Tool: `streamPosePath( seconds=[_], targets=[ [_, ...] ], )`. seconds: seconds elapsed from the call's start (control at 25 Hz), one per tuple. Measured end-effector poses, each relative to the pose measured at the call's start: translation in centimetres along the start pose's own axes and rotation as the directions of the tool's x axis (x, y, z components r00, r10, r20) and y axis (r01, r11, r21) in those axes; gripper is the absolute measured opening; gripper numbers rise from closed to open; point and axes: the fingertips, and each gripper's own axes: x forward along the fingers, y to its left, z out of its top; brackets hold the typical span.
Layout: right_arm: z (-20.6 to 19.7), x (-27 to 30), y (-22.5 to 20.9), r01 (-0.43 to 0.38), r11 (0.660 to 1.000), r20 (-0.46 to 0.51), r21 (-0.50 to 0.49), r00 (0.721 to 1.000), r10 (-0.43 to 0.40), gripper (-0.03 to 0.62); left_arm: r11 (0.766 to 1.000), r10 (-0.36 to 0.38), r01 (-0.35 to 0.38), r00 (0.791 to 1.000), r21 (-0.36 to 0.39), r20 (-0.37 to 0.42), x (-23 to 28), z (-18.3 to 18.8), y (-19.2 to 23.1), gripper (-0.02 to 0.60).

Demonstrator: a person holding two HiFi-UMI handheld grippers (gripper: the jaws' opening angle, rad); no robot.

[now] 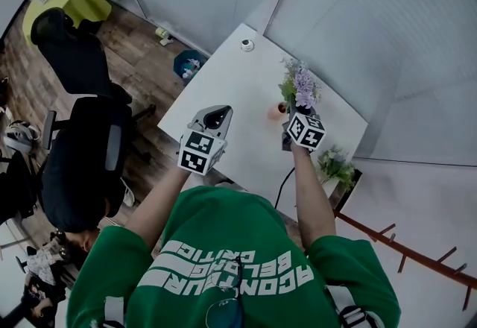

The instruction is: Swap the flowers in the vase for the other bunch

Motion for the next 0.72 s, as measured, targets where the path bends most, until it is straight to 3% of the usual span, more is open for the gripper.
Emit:
streamPosePath(
  seconds=[0.24,0.48,0.72],
  targets=[
    [0.0,-0.1,0.2,0.000,1.000,-0.029,-0.005,1.000,0.000,0.052,1.000,0.005,-0.005,1.000,-0.005,-0.003,-0.7,-0.9,-1.0,0.008],
    [-0.5,-0.9,-0.1,0.007,0.999,-0.082,0.040,0.997,-0.004,0.160,1.000,0.004,-0.004,1.000,0.000,-0.003,-1.5,-1.5,-1.8,0.008],
    [-0.9,-3.0,-0.7,0.002,0.998,-0.082,0.066,0.997,0.003,0.173,1.000,0.001,-0.001,1.000,0.007,0.006,-1.2,-0.9,-2.4,0.008]
  ],
)
